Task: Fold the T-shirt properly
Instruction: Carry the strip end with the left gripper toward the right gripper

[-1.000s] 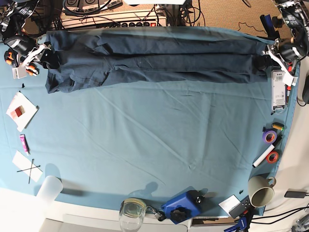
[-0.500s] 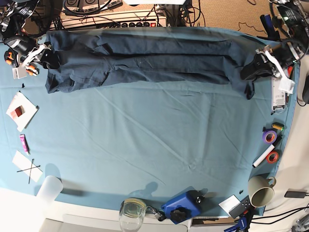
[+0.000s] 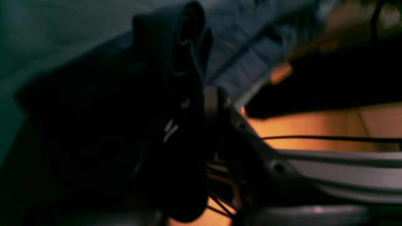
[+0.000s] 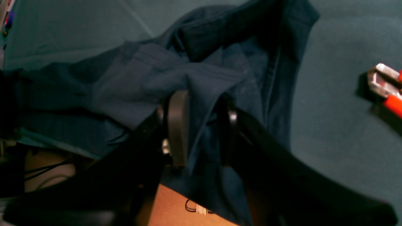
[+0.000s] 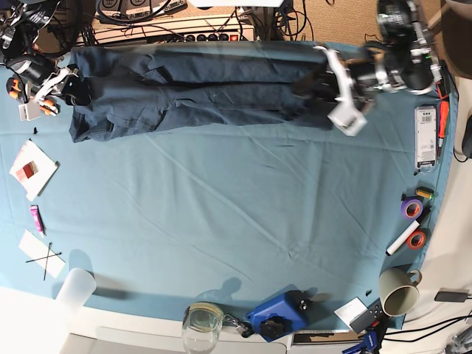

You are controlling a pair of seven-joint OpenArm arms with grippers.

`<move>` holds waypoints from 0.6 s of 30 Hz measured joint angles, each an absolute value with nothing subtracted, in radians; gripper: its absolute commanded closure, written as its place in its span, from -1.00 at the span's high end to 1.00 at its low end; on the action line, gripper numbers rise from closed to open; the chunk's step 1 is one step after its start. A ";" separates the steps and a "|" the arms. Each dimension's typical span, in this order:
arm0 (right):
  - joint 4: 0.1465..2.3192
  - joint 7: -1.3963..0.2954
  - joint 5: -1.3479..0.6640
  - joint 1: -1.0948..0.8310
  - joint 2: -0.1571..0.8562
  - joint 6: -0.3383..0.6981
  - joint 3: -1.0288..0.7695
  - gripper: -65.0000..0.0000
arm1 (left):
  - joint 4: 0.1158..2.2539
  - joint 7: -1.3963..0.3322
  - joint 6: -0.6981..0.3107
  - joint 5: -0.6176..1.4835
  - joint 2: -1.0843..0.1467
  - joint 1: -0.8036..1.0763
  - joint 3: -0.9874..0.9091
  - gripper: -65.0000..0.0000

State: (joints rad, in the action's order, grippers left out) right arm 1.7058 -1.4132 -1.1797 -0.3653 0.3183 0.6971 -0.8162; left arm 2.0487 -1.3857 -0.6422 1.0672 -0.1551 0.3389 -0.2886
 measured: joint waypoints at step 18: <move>1.706 -1.414 -1.179 -0.366 0.318 0.697 -0.817 -0.50 | 2.014 -1.139 -0.553 0.496 0.085 0.284 0.114 -1.00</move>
State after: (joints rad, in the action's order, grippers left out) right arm 1.7058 -1.4136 -1.1790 -0.3656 0.3180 0.6968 -0.8165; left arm 2.0140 -1.1393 -0.5529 0.4957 0.0853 0.2844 0.1143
